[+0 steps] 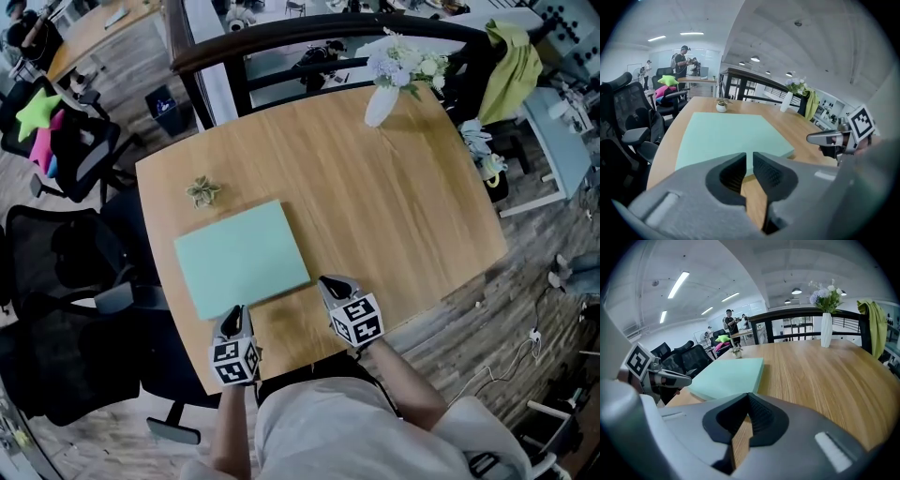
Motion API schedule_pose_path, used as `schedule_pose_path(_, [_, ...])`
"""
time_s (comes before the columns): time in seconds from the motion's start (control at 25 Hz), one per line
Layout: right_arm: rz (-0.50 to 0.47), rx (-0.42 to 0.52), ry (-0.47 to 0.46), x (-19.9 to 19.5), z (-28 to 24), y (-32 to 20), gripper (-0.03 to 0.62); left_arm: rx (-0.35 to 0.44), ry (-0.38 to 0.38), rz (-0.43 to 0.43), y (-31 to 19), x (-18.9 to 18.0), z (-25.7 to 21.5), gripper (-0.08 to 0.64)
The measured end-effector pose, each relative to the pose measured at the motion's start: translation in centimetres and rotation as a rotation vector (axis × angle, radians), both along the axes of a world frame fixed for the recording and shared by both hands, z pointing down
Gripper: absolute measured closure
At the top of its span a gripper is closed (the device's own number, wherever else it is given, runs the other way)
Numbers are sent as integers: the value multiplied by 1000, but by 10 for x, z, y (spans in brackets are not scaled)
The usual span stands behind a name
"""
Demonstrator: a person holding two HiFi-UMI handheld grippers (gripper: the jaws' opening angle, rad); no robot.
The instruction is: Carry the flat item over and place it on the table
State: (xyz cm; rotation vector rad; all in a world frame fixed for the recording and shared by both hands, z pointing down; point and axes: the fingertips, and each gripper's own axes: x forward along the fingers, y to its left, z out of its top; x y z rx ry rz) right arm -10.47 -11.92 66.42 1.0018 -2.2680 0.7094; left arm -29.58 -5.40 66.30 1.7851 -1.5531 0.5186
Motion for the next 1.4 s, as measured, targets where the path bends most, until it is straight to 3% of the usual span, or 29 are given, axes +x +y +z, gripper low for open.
schedule_pose_path(0.16, [-36, 43, 45, 8, -3, 10, 581, 13, 14, 30, -3, 24, -7, 540])
schedule_pose_path(0.4, [-116, 190, 122, 6, -31, 18, 581, 61, 20, 58, -11, 50, -29, 555])
schedule_pose_path(0.64, [-166, 341, 157, -3, -63, 21, 581, 163, 19, 40, -20, 63, -63, 557])
schedule_pose_path(0.84, [-214, 518, 193, -15, -97, 17, 581, 294, -38, 56, -27, 65, -100, 557])
schedule_pose_path(1.12, [-157, 637, 144, -18, -153, -3, 581, 508, -72, 2, -42, 56, -171, 557])
schedule_pose_path(1.4, [-78, 681, -22, -22, -215, -15, 581, 644, -74, -42, -55, 50, -234, 557])
